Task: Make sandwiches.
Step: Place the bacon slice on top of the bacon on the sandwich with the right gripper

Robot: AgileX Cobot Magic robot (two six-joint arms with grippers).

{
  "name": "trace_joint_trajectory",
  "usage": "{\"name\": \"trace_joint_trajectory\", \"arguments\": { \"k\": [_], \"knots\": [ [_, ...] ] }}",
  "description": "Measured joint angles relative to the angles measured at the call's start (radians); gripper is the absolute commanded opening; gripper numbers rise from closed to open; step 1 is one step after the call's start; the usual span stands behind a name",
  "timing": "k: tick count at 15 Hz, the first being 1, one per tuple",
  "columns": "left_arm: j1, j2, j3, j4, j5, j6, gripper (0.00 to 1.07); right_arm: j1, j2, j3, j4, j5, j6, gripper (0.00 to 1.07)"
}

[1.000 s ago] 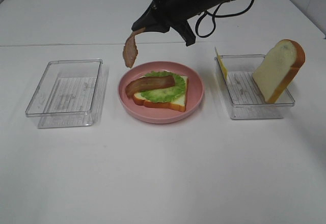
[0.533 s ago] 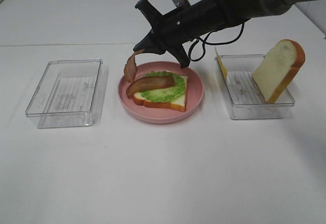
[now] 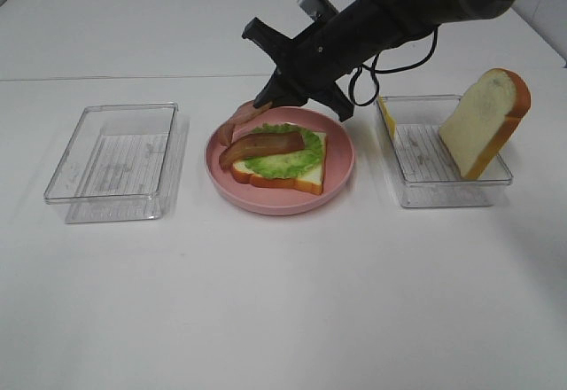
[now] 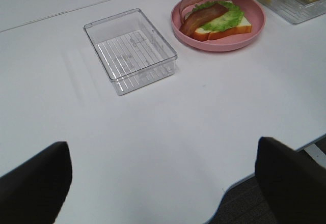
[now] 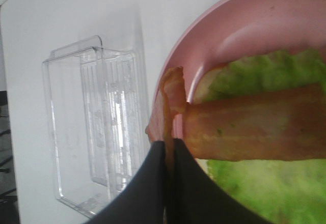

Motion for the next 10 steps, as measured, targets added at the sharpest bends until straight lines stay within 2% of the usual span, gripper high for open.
{"name": "trace_joint_trajectory", "arguments": {
  "k": [3, 4, 7, 9, 10],
  "knots": [
    [0.000, 0.000, 0.000, 0.000, 0.000, 0.000, 0.93, 0.000, -0.017, 0.000, -0.209, 0.046, 0.133, 0.01],
    [0.000, 0.000, 0.000, 0.000, 0.000, 0.000, 0.93, 0.000, -0.017, 0.000, -0.248, 0.063, 0.153, 0.04],
    [0.000, 0.000, 0.000, 0.000, 0.000, 0.000, 0.93, 0.000, -0.017, 0.000, -0.281, 0.092, 0.173, 0.31],
    [0.000, 0.000, 0.000, 0.000, 0.000, 0.000, 0.93, 0.000, -0.017, 0.000, -0.297, 0.114, 0.173, 0.59],
    [0.000, 0.000, 0.000, 0.000, 0.000, 0.000, 0.93, 0.000, -0.017, 0.000, -0.311, 0.132, 0.173, 0.63]
  ]
}}
